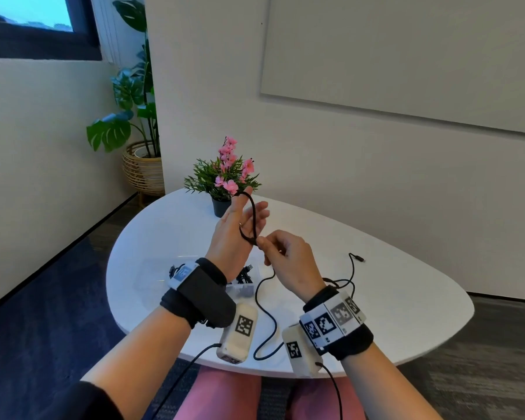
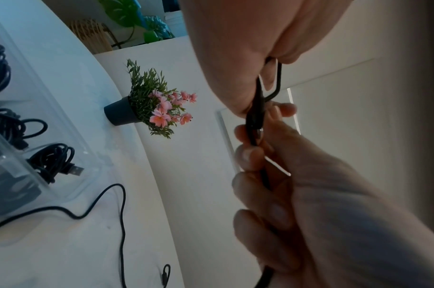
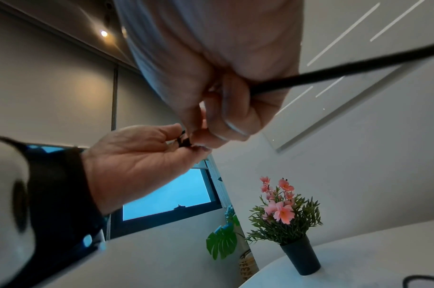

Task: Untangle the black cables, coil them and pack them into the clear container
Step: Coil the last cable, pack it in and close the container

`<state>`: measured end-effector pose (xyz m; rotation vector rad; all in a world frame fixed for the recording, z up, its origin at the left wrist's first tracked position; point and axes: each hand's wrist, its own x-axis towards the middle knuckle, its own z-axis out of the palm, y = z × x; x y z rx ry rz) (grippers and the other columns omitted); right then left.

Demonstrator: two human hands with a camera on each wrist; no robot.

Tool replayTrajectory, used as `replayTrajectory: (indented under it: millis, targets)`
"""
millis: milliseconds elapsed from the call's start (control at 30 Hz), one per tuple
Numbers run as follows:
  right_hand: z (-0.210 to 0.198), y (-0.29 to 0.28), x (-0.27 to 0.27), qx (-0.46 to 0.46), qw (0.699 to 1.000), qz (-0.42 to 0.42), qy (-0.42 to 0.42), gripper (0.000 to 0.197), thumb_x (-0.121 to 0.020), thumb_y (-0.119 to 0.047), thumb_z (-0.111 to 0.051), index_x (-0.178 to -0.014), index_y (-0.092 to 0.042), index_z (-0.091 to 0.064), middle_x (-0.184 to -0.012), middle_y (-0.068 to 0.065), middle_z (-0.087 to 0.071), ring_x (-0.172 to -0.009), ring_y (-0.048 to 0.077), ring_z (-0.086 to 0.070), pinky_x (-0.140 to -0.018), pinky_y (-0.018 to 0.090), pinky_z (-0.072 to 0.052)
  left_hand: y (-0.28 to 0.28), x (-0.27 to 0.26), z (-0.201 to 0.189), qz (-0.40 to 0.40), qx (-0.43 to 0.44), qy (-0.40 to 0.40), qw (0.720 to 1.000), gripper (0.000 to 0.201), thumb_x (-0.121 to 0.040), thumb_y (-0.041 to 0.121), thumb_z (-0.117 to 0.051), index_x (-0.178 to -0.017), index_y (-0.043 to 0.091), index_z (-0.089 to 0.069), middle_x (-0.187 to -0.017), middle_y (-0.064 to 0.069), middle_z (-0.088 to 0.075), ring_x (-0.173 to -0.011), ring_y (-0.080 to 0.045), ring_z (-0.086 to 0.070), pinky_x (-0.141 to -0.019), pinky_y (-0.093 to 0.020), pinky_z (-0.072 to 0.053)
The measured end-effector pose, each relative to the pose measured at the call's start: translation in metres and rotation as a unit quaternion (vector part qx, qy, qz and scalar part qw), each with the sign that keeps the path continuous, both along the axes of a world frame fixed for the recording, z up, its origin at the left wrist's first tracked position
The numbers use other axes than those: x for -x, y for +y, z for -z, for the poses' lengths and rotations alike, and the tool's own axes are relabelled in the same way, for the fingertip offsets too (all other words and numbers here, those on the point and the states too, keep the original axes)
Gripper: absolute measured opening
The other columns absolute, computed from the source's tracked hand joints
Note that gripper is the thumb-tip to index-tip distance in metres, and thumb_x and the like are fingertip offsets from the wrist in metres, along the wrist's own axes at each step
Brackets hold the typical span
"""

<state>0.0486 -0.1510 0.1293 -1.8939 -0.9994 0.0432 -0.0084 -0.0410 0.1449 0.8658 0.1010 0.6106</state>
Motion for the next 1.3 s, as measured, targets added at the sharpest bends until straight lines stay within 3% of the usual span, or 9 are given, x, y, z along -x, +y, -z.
replayTrajectory:
  millis: [200,367,500,667,733,833,1000,1100,1300]
  targets:
    - [-0.006,-0.003,-0.003,-0.021,0.996,-0.025,0.078,0.025,-0.091,-0.027,-0.059,-0.072,-0.012,-0.065,-0.053,-0.004,-0.057,-0.047,0.001,-0.049,-0.058,0.02,-0.041,-0.002,0.001,0.0,0.006,0.022,0.006,1.0,0.045,-0.101,0.04,-0.025,-0.112,0.007,-0.054,-0.061,0.005,-0.032,-0.054,-0.009,-0.036,-0.057,-0.022,-0.042]
    - [-0.019,-0.023,-0.007,0.179,0.975,-0.131,0.021,0.03,-0.091,-0.035,-0.056,-0.077,-0.013,-0.069,-0.057,0.005,-0.055,-0.051,0.008,-0.045,-0.055,0.025,-0.035,0.013,0.002,0.0,-0.06,-0.101,0.1,0.988,0.038,-0.101,0.04,-0.027,-0.099,0.015,-0.056,-0.06,0.009,-0.03,-0.044,-0.003,-0.02,-0.038,-0.016,-0.018]
    - [-0.037,-0.039,-0.011,0.226,0.96,-0.162,-0.021,0.027,-0.091,-0.029,-0.057,-0.073,-0.012,-0.069,-0.046,-0.009,-0.05,-0.043,0.004,-0.038,-0.049,0.014,-0.03,0.016,0.005,0.01,-0.053,-0.397,0.251,0.881,0.041,-0.101,0.039,-0.027,-0.1,0.016,-0.06,-0.076,0.01,-0.053,-0.063,0.0,-0.048,-0.06,-0.022,-0.035]
    - [-0.041,-0.041,-0.023,0.167,0.972,-0.164,-0.027,0.02,-0.086,-0.027,-0.064,-0.073,-0.014,-0.07,-0.062,0.007,-0.063,-0.055,0.01,-0.048,-0.057,0.027,-0.038,-0.001,0.013,0.018,0.08,-0.585,0.308,0.746,0.067,-0.087,0.072,-0.015,-0.091,0.027,-0.065,-0.085,0.006,-0.059,-0.079,-0.006,-0.053,-0.074,-0.027,-0.038]
    - [-0.04,-0.042,-0.028,0.119,0.984,-0.132,-0.01,0.014,-0.081,-0.025,-0.072,-0.071,-0.016,-0.071,-0.064,-0.001,-0.067,-0.058,0.007,-0.056,-0.059,0.024,-0.044,-0.006,0.016,0.016,0.135,-0.575,0.272,0.759,0.059,-0.079,0.076,-0.028,-0.086,0.031,-0.064,-0.082,0.016,-0.058,-0.076,0.003,-0.055,-0.072,-0.022,-0.042]
    - [-0.038,-0.045,-0.035,0.025,0.997,-0.062,0.041,0.02,-0.067,-0.024,-0.083,-0.065,-0.011,-0.069,-0.058,-0.004,-0.063,-0.055,0.006,-0.055,-0.057,0.018,-0.045,-0.001,0.017,0.02,0.171,-0.541,0.224,0.792,0.017,-0.092,0.037,-0.056,-0.079,0.027,-0.061,-0.067,0.022,-0.058,-0.064,0.009,-0.052,-0.068,-0.012,-0.04]
    - [-0.032,-0.049,-0.046,-0.137,0.971,0.027,0.196,0.024,-0.078,-0.023,-0.073,-0.066,-0.005,-0.063,-0.045,-0.003,-0.045,-0.042,0.011,-0.031,-0.04,0.019,-0.026,0.002,0.019,0.022,0.162,-0.331,0.175,0.913,0.031,-0.101,0.027,-0.038,-0.074,0.014,-0.048,-0.064,0.007,-0.043,-0.052,-0.003,-0.038,-0.058,-0.018,-0.033]
    - [-0.022,-0.045,-0.038,-0.159,0.956,-0.005,0.245,0.019,-0.083,-0.022,-0.067,-0.071,-0.008,-0.066,-0.052,0.002,-0.037,-0.043,0.011,-0.025,-0.04,0.017,-0.02,-0.001,0.016,0.015,0.139,-0.113,0.104,0.978,0.032,-0.101,0.022,-0.033,-0.074,0.014,-0.047,-0.065,0.002,-0.053,-0.069,-0.014,-0.06,-0.065,-0.022,-0.05]
    - [-0.004,-0.035,-0.025,-0.107,0.974,-0.006,0.198,0.017,-0.093,-0.016,-0.057,-0.088,-0.009,-0.072,-0.055,-0.003,-0.043,-0.043,0.008,-0.032,-0.039,0.017,-0.026,0.008,0.017,-0.003,0.143,0.036,0.033,0.988,0.03,-0.102,0.02,-0.03,-0.079,0.013,-0.048,-0.125,-0.022,-0.06,-0.116,-0.026,-0.06,-0.094,-0.038,-0.051]
